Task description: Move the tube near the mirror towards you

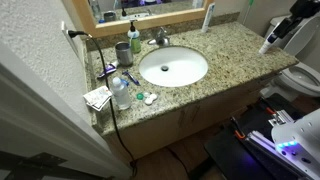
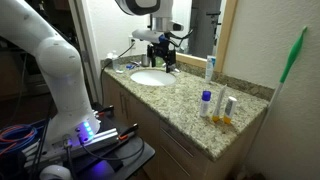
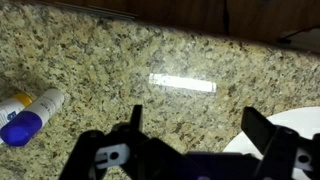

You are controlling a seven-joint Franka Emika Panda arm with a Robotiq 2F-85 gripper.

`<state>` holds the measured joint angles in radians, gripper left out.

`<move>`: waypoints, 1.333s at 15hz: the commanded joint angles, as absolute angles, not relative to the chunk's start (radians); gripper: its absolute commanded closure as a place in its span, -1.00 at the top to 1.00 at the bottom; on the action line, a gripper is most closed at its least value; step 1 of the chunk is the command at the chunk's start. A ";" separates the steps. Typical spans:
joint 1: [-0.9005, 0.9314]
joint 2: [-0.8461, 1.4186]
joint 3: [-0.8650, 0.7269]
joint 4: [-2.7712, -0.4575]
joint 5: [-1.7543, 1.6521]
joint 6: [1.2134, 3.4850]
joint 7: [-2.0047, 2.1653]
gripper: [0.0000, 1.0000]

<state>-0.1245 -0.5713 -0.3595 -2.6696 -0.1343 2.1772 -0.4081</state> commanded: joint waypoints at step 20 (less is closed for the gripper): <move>-0.170 0.049 -0.302 -1.949 0.330 2.007 0.122 1.00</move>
